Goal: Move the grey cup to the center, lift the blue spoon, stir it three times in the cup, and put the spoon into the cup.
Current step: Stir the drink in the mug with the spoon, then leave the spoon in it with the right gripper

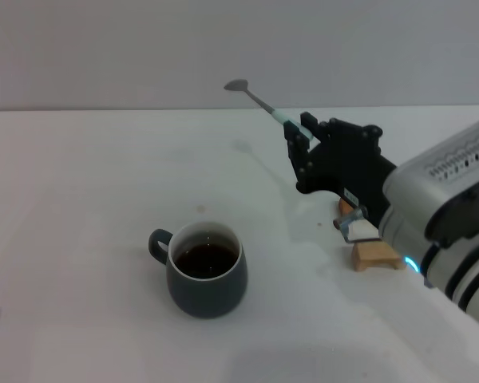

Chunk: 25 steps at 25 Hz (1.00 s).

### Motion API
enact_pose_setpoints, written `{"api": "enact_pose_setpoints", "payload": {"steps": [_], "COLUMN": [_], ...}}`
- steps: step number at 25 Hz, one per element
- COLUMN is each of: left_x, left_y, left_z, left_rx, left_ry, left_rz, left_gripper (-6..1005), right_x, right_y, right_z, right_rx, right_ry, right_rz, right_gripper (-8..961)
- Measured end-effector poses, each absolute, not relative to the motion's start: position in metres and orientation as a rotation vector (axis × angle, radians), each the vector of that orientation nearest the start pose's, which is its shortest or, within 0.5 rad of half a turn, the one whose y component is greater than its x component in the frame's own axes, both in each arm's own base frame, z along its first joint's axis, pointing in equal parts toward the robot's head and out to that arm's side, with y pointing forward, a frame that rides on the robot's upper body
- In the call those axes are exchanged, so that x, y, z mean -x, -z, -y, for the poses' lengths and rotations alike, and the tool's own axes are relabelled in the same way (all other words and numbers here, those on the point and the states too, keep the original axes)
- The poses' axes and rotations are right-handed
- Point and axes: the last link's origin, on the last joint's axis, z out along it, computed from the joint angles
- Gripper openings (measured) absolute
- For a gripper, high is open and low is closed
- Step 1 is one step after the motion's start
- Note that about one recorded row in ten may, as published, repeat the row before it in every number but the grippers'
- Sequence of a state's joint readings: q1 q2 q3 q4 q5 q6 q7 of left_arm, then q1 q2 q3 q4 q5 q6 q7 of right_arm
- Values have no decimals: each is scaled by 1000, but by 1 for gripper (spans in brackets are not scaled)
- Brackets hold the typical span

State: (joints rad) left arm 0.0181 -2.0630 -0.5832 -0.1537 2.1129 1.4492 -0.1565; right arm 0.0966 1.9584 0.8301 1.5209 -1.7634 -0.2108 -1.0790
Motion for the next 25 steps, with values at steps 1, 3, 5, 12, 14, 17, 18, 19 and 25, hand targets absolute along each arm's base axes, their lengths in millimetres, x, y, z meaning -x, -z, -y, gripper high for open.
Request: {"api": "enact_pose_setpoints", "payload": {"steps": [1, 3, 5, 12, 14, 17, 18, 19, 25], "left_x": [406, 406, 407, 408, 408, 408, 407, 407, 407], "left_y": [1, 1, 1, 0, 0, 0, 0, 0, 0], "left_z": [-154, -154, -154, -151, -151, -152, -153, -153, -154], "left_rx": [1449, 1447, 1444, 1438, 1438, 1438, 1439, 1439, 1438], "left_ry": [558, 557, 555, 553, 552, 553, 555, 555, 558], "left_rz": [657, 658, 659, 661, 660, 660, 659, 658, 656], "left_gripper": [859, 859, 859, 859, 859, 859, 859, 859, 859], "right_x": [-132, -121, -110, -80, -73, -63, -62, -60, -42], "right_y": [56, 49, 39, 19, 15, 10, 9, 9, 0], "right_z": [-295, -296, -296, -293, -292, -293, -294, -295, -299], "right_rx": [2091, 2111, 2136, 2274, 2304, 2330, 2338, 2347, 2419], "right_ry": [-640, -653, -668, -733, -717, -677, -661, -651, -498], "right_rz": [-438, -413, -377, -388, -386, -374, -375, -383, -350], "right_gripper": [166, 166, 167, 170, 171, 172, 172, 172, 175]}}
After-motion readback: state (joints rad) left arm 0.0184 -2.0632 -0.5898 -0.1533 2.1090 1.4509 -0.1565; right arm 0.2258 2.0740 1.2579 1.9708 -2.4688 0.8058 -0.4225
